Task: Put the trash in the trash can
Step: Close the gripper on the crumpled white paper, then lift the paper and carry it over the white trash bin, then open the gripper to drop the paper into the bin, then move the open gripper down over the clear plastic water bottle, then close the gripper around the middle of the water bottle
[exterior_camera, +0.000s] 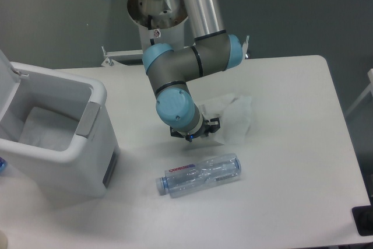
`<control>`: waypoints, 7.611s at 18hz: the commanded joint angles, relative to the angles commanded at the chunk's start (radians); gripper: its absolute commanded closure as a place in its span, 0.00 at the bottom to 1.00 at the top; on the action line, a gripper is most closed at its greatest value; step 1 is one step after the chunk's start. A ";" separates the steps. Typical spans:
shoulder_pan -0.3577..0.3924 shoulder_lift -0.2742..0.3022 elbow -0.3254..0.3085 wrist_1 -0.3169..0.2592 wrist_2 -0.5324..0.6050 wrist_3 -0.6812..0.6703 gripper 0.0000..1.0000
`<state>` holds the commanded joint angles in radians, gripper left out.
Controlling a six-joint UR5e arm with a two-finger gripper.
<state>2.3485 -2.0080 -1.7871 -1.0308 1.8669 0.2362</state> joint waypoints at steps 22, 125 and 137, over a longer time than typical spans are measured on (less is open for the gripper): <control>0.104 0.374 0.176 -0.368 -0.359 0.252 1.00; -0.001 -0.075 0.252 -0.005 -0.341 0.764 0.00; -0.107 -0.155 0.250 0.008 -0.109 0.856 0.00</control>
<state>2.2412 -2.1629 -1.5371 -1.0232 1.7579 1.0922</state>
